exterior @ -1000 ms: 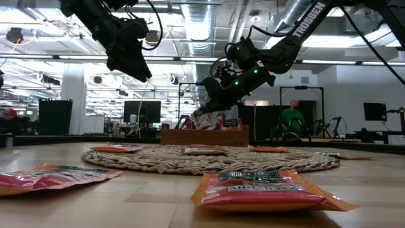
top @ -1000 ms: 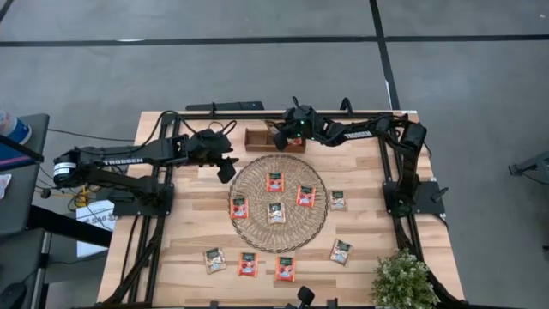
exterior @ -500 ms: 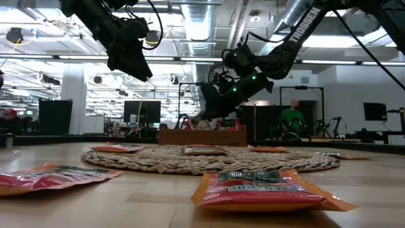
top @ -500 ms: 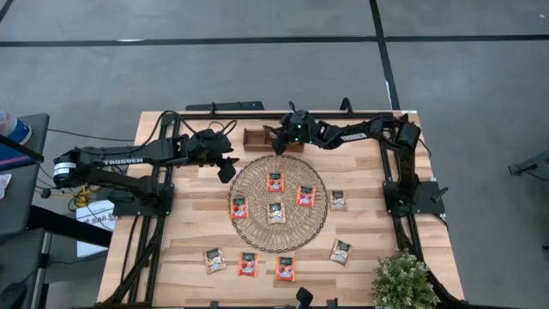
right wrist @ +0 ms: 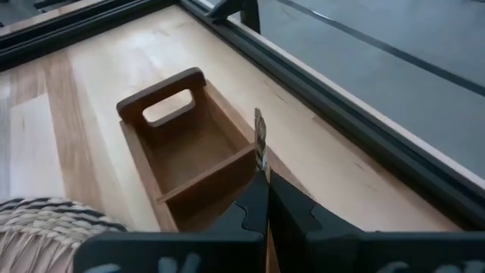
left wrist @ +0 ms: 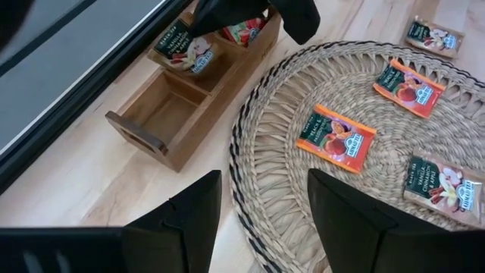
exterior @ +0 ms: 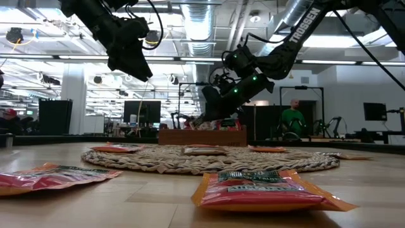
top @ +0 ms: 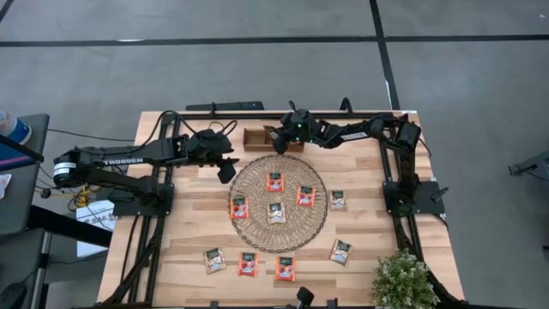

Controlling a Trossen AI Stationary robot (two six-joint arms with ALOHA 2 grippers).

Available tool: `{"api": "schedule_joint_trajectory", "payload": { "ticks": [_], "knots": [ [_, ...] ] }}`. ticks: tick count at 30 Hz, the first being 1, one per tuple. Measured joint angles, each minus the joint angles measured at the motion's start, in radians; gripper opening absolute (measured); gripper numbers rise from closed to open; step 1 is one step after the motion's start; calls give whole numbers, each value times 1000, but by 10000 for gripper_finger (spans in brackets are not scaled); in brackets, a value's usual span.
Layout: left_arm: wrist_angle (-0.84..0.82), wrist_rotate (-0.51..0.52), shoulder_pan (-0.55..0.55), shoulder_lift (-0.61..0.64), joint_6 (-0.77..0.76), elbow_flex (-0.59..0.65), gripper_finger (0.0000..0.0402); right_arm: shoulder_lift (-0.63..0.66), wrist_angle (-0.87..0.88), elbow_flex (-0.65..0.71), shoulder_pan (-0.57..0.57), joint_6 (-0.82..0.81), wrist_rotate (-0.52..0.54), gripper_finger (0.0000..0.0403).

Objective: Pick & Place Tea
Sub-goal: Put the brown tea bag into the middle section of the wooden organizer

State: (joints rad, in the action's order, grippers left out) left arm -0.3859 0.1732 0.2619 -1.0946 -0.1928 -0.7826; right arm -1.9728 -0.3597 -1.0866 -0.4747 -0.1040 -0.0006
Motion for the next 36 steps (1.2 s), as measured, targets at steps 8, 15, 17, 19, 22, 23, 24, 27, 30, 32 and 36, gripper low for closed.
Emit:
{"api": "schedule_joint_trajectory", "payload": {
  "ticks": [8, 15, 17, 19, 22, 23, 24, 27, 30, 32, 36],
  "knots": [
    [0, -25, 0, 0, 1, 0, 188, 0, 22, 0, 1, 0, -1, 20],
    [0, -27, 0, 0, 1, 0, 188, 0, 56, 0, 0, -1, -3, 86],
    [0, -27, 0, 0, 1, 0, 188, 6, 67, 0, 2, 3, -3, 101],
    [2, -27, 0, 0, 1, 0, 188, 11, 64, -7, 3, 22, -1, 111],
    [17, -30, 0, 0, 1, 0, 188, 24, 83, -23, 1, 43, 3, 118],
    [22, -36, 0, 0, 1, 0, 188, 25, 84, -31, -1, 53, 3, 118],
    [25, -39, 0, 0, 1, 0, 188, 26, 95, -36, -5, 59, 3, 118],
    [32, -49, 0, 0, 1, 0, 188, 25, 140, -51, -14, 61, -1, 113],
    [31, -49, 0, 0, 2, 0, 188, 25, 165, -54, -16, 83, 0, 109],
    [31, -49, 0, 0, 6, 0, 188, 25, 180, -53, -14, 96, -1, 108],
    [30, -49, 0, 0, 6, 0, 188, 25, 182, -54, -25, 105, -21, 111]
  ]
}}
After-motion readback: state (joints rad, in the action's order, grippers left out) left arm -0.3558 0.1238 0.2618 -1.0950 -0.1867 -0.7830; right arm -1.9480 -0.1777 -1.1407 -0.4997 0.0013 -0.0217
